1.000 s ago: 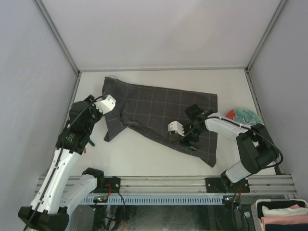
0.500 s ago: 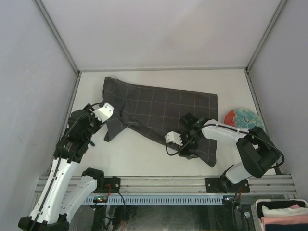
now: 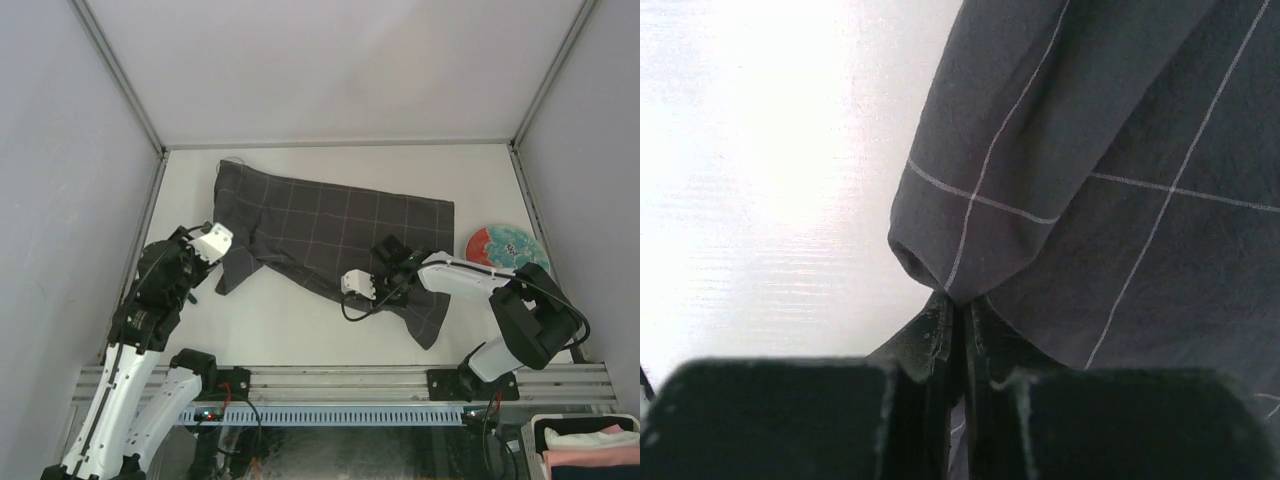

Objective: Set the dinner table for one person
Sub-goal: Flatten out the napkin at the center of the board.

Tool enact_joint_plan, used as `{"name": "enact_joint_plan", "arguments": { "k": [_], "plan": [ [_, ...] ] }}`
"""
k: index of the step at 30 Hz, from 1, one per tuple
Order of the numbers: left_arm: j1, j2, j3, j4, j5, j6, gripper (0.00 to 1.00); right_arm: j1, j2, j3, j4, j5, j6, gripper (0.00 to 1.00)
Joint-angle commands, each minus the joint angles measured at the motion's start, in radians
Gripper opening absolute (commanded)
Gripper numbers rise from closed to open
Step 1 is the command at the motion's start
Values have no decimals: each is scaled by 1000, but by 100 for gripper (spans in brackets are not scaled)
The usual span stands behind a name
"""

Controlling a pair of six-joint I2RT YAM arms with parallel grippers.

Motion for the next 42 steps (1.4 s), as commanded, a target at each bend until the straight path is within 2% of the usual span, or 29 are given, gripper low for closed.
{"name": "enact_joint_plan", "arguments": {
  "k": [1, 8, 14, 15, 17, 19, 20, 22, 27, 30, 33, 36, 38, 42],
  "plan": [
    [-4, -31, -44, -11, 31, 2, 63, 5, -14, -8, -90, 3, -2, 0],
    [-3, -20, -78, -15, 66, 28, 63, 3, -214, 110, -456, -100, -60, 0],
    [-4, 7, -77, -5, 71, 27, 63, 6, -369, 122, -596, -99, -76, 0],
    [-4, 10, -73, -5, 75, 25, 63, 6, -385, 117, -608, -95, -74, 3],
    [-4, 18, -63, -4, 85, 18, 63, 6, -418, 95, -583, -72, -62, 35],
    [-3, 27, -47, -6, 97, 5, 63, 5, -438, 77, -548, -43, -59, 54],
    [-3, 32, -38, -14, 112, -1, 63, 4, -439, 73, -528, -35, -55, 60],
    [-4, 40, -30, -27, 143, -6, 64, -2, -430, 70, -478, -32, -50, 66],
    [-13, 41, -98, -79, 305, 51, 64, -15, -384, 74, -254, 15, 14, 67],
    [-16, 69, -161, -93, 327, 22, 63, -53, -358, 98, -170, 11, 57, 67],
    [-16, 105, -232, -76, 313, -89, 61, -96, -362, 129, -135, -30, 80, 67],
    [-15, 103, -307, 22, 275, -175, 61, -131, -385, 136, -109, -62, 93, 67],
    [-7, 93, -299, 56, 228, -208, 61, -145, -394, 141, -117, -65, 94, 67],
    [66, 92, -267, 58, 331, -271, 62, -168, -423, 143, -135, -73, 93, 68]
  ]
}}
